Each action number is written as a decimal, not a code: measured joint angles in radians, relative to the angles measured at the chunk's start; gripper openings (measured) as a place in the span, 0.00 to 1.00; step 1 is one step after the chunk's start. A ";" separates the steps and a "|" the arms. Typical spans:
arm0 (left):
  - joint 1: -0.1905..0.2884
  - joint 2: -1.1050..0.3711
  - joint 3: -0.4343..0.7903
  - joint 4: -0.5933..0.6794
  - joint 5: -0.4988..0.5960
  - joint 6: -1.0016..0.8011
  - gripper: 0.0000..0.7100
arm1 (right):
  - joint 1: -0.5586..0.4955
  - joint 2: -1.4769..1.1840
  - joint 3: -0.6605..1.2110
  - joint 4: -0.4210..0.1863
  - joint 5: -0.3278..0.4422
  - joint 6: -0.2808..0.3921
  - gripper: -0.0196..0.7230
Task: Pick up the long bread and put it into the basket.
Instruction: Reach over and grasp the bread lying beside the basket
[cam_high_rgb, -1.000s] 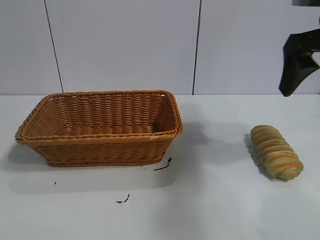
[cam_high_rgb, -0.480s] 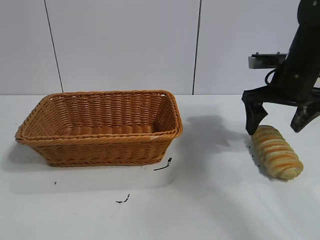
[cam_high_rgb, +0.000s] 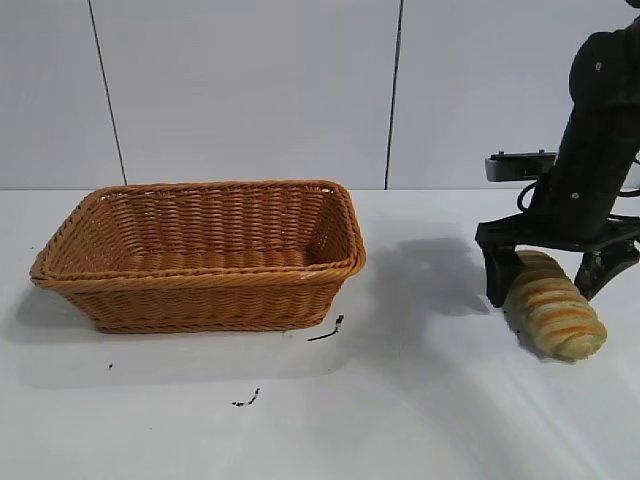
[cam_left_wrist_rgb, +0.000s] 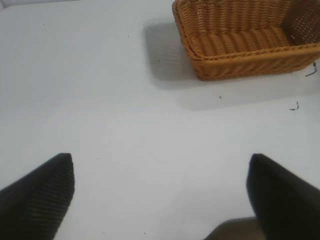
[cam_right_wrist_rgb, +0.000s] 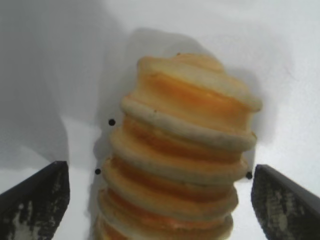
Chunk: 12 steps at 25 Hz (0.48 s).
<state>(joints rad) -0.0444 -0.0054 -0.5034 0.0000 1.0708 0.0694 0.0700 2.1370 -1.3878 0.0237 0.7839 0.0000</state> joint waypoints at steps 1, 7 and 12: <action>0.000 0.000 0.000 0.000 0.000 0.000 0.98 | 0.000 0.000 0.000 0.000 0.000 0.000 0.85; 0.000 0.000 0.000 0.000 0.000 0.000 0.98 | 0.000 0.000 0.000 -0.003 0.012 0.000 0.33; 0.000 0.000 0.000 0.000 0.000 0.000 0.98 | 0.000 -0.013 -0.009 -0.007 0.047 0.000 0.20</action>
<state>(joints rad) -0.0444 -0.0054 -0.5034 0.0000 1.0708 0.0694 0.0700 2.1241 -1.3966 0.0165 0.8308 0.0000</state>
